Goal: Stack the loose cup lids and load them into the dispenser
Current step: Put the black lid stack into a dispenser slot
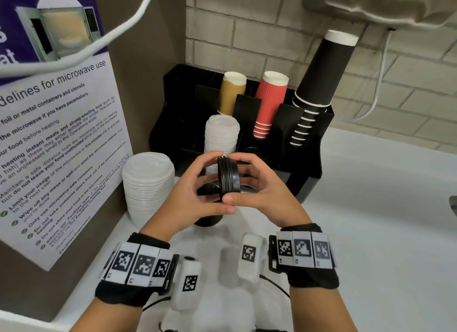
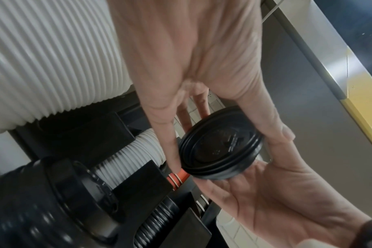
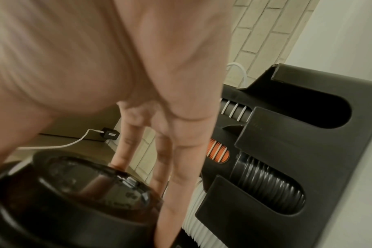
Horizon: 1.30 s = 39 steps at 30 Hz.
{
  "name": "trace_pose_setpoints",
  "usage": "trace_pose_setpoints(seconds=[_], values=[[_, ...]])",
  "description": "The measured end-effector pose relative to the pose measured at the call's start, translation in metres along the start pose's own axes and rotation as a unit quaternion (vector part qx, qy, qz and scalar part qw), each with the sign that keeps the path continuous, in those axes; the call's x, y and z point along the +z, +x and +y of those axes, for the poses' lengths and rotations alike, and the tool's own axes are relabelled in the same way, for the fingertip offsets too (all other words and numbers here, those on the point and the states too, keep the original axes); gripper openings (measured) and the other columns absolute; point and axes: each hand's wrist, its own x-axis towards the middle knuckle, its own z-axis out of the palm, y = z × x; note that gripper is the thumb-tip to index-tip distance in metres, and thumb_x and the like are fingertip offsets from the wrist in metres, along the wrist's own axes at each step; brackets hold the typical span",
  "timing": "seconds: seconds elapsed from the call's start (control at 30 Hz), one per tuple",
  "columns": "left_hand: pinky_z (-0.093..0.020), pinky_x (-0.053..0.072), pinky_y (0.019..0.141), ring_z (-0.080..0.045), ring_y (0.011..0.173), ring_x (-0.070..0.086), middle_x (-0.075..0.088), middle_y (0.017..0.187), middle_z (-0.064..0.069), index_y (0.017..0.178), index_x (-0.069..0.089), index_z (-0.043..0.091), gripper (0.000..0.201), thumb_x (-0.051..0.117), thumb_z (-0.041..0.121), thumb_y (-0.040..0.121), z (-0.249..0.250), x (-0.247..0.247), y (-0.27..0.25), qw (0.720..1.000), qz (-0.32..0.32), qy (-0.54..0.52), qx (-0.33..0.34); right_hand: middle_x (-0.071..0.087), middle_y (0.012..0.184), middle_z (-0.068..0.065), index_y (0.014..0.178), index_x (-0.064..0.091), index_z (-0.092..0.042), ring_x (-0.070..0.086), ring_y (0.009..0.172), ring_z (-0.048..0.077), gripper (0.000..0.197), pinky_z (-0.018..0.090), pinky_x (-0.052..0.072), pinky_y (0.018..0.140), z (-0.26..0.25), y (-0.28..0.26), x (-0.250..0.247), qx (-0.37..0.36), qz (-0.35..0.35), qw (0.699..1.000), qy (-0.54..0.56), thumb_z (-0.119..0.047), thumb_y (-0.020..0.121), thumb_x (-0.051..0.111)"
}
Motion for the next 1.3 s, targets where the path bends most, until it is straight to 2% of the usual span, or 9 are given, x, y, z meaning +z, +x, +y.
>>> trace_pose_setpoints(seconds=[0.23,0.3,0.37,0.47,0.57,0.7,0.87,1.07,1.3], values=[[-0.041,0.050,0.100,-0.012,0.130,0.050,0.049,0.137,0.021,0.134,0.044,0.044,0.096,0.089,0.028,0.051,-0.001,-0.002,0.002,1.000,0.010,0.013,-0.008,0.063,0.115,-0.001,0.123,0.053,-0.030,0.064,0.104,0.014,0.063,0.032,0.056,0.086,0.001,0.008,0.004,-0.017,0.010,1.000,-0.011,-0.010,0.071,0.082],[-0.039,0.047,0.104,-0.007,0.131,0.048,0.045,0.142,0.022,0.133,0.043,0.048,0.095,0.090,0.027,0.054,-0.001,-0.006,0.002,0.999,0.032,0.027,-0.008,0.061,0.118,0.002,0.123,0.050,-0.028,0.063,0.105,0.016,0.064,0.030,0.057,0.083,0.002,0.017,-0.006,-0.029,0.057,0.998,-0.024,-0.010,0.071,0.083],[-0.034,0.048,0.103,-0.003,0.127,0.051,0.047,0.138,0.026,0.130,0.045,0.048,0.082,0.085,0.026,0.062,0.000,-0.011,0.001,0.997,0.065,0.036,0.002,0.060,0.116,-0.002,0.119,0.047,-0.026,0.061,0.102,0.009,0.063,0.017,0.053,0.082,0.004,0.031,-0.024,-0.043,0.143,0.986,-0.068,-0.012,0.070,0.084],[-0.025,0.052,0.095,-0.004,0.120,0.056,0.053,0.129,0.027,0.124,0.051,0.044,0.065,0.080,0.040,0.066,0.004,-0.014,0.001,0.994,0.096,0.042,0.016,0.057,0.112,-0.004,0.117,0.046,-0.023,0.058,0.098,0.003,0.061,0.009,0.046,0.081,0.009,0.057,-0.056,-0.037,0.201,0.961,-0.188,-0.015,0.069,0.083],[-0.018,0.051,0.087,-0.007,0.118,0.058,0.054,0.131,0.016,0.120,0.054,0.040,0.053,0.076,0.038,0.071,0.004,-0.013,0.001,0.992,0.116,0.051,0.023,0.053,0.123,0.009,0.123,0.048,-0.021,0.054,0.111,0.021,0.065,0.026,0.044,0.093,0.018,0.082,-0.076,0.016,0.129,0.939,-0.319,-0.015,0.068,0.082],[-0.019,0.052,0.088,-0.006,0.117,0.058,0.054,0.132,0.011,0.117,0.056,0.039,0.044,0.070,0.034,0.075,0.002,-0.013,0.001,0.991,0.115,0.069,0.025,0.044,0.134,0.009,0.132,0.048,-0.021,0.045,0.123,0.026,0.072,0.039,0.039,0.105,0.020,0.103,-0.081,0.059,0.023,0.894,-0.443,-0.015,0.068,0.080],[-0.022,0.052,0.090,-0.006,0.117,0.058,0.055,0.131,0.009,0.116,0.057,0.039,0.049,0.069,0.050,0.069,0.002,-0.016,0.000,0.990,0.114,0.076,0.025,0.042,0.138,0.010,0.136,0.045,-0.022,0.045,0.121,0.027,0.072,0.040,0.042,0.103,0.019,0.114,-0.078,0.086,-0.045,0.870,-0.484,-0.014,0.072,0.077],[-0.016,0.050,0.084,-0.007,0.115,0.059,0.054,0.130,0.006,0.114,0.058,0.039,0.046,0.068,0.051,0.070,0.001,-0.017,0.001,0.989,0.119,0.080,0.028,0.036,0.141,0.008,0.137,0.043,-0.020,0.042,0.122,0.026,0.071,0.040,0.043,0.102,0.021,0.110,-0.076,0.083,-0.074,0.866,-0.487,-0.012,0.074,0.075],[-0.012,0.049,0.083,-0.006,0.114,0.059,0.055,0.130,0.004,0.114,0.058,0.037,0.037,0.067,0.034,0.078,0.001,-0.016,0.003,0.988,0.123,0.084,0.028,0.033,0.136,0.008,0.137,0.042,-0.019,0.036,0.120,0.028,0.079,0.040,0.045,0.097,0.033,0.098,-0.068,0.060,-0.039,0.834,-0.548,-0.020,0.068,0.081]])
